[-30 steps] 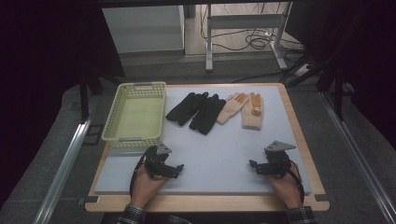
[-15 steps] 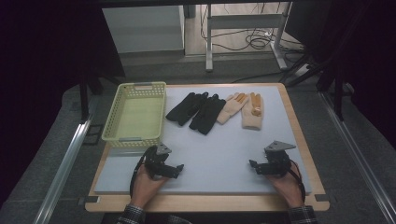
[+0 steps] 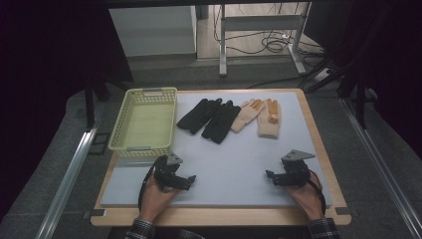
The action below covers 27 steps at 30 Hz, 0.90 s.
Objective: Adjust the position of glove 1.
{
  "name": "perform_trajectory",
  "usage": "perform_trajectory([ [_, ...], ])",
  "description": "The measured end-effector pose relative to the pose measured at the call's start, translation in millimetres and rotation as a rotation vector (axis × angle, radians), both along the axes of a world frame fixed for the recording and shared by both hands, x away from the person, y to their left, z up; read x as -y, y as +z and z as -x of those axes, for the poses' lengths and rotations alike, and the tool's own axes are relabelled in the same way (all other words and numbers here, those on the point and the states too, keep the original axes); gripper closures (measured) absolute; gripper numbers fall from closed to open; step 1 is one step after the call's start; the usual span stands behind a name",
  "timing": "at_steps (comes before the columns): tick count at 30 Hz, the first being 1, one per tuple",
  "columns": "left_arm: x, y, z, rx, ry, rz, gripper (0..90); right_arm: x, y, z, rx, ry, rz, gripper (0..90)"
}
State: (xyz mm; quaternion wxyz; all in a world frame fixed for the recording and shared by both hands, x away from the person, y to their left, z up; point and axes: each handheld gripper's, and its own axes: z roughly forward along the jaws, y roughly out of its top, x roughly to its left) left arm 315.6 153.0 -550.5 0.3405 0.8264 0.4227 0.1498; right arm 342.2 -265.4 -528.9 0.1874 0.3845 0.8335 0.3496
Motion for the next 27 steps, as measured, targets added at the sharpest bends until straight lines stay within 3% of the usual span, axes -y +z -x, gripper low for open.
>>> perform_trajectory([
  [14,0.0,0.0,0.1,0.001,0.000,0.000,0.0,-12.5,16.3,-12.7,-0.001,0.019,-0.027,19.7],
  [27,0.0,0.0,0.1,0.001,0.000,0.001,0.0,-27.0,17.8,-26.8,-0.018,0.038,-0.029,19.6],
])
